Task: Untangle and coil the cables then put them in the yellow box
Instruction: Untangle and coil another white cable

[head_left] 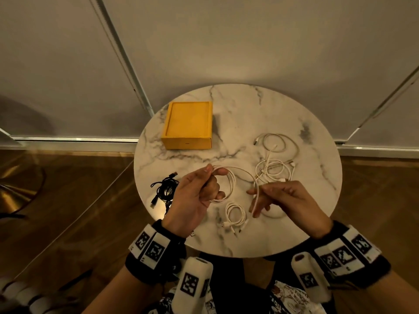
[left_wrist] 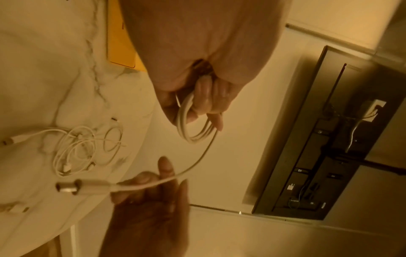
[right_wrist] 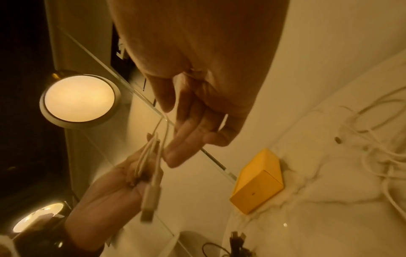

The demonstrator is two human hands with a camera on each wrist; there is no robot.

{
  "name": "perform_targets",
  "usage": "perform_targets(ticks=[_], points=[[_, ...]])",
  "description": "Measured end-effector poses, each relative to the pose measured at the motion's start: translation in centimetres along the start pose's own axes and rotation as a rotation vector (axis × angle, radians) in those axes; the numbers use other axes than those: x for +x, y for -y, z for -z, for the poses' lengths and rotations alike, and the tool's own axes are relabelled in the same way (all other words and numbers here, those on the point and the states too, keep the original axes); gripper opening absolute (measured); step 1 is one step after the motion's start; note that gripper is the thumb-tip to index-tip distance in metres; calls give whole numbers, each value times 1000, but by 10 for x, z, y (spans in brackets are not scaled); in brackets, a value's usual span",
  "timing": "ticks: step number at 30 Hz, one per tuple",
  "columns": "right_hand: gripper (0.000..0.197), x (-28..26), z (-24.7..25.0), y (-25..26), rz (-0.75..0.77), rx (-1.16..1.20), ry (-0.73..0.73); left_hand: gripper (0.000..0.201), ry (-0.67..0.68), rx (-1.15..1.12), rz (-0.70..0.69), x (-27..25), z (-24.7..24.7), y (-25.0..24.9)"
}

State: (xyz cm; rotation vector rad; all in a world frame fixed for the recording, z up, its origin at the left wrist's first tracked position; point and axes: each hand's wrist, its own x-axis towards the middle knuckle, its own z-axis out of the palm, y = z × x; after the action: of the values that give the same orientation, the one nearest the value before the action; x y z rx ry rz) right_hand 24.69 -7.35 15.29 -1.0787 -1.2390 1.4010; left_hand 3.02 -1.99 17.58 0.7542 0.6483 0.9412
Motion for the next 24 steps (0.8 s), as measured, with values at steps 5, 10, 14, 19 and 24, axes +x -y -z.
perform_targets(ticks=[5, 10, 14, 19, 24], points=[[13, 0, -1, 18, -24, -302, 64, 33, -33, 32, 14, -7, -8, 5], [9, 7, -2, 14, -92, -344, -65, 30, 21, 9, 67, -11, -7, 13], [20, 17, -4, 18, -107, 45, -151, 30, 55, 21, 116, -12, -11, 17], [19, 16, -19, 15, -144, 426, -174, 32, 79, 103, 78, -9, -6, 16], [21, 14, -24, 8, -220, 529, -52, 31, 107, 140, 14, -11, -11, 16]])
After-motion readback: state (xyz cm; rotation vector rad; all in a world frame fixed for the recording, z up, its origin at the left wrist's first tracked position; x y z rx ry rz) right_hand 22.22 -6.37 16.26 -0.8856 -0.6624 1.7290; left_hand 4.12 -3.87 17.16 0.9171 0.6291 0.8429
